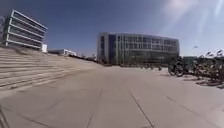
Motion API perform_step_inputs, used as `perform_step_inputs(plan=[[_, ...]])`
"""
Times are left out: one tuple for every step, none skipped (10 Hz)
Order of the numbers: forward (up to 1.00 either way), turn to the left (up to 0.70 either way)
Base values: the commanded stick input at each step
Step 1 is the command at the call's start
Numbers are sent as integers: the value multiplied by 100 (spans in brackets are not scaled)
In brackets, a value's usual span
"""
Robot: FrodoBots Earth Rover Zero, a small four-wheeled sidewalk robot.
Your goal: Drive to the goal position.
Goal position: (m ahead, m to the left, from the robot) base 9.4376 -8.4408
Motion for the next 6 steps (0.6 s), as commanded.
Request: perform_step_inputs(plan=[[70, 0], [70, 0], [70, 0], [70, 0], [70, 0], [70, 0]])
